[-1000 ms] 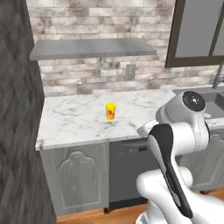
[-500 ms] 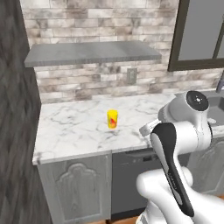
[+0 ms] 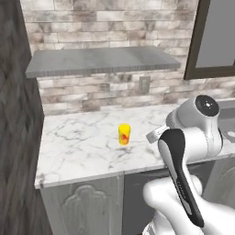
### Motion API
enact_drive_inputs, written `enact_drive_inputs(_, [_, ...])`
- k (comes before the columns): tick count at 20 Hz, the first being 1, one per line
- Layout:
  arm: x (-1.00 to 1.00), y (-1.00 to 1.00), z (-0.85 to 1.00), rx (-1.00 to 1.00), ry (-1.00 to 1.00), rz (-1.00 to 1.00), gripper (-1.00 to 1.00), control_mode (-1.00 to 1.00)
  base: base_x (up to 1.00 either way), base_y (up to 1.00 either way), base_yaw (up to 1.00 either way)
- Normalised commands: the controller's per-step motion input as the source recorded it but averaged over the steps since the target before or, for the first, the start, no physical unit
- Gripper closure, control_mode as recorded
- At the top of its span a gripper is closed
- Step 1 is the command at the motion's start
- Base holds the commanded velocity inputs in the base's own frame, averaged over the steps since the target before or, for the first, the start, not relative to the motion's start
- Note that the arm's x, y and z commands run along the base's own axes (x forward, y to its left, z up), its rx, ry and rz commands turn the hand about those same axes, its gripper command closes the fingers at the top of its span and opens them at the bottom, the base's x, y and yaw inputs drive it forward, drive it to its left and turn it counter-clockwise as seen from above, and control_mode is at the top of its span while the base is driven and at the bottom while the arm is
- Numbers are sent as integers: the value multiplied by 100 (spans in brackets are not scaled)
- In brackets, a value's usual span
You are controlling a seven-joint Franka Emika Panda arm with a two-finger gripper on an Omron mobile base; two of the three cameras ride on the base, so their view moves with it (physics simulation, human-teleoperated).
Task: Place the pitcher and cup on the dining counter for serving.
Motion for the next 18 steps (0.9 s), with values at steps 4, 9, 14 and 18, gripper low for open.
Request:
enact_drive_inputs(4, [0,0,0,0,0,0,-100,100,46,25,0])
enact_drive_inputs(9, [25,5,0,0,11,-1,-100,-100,32,14,0])
enact_drive_inputs(14, [67,15,-7,0,39,-5,-100,-100,0,0,0])
enact_drive_inputs(18, [82,14,-15,4,32,-18,-100,-100,0,0,0])
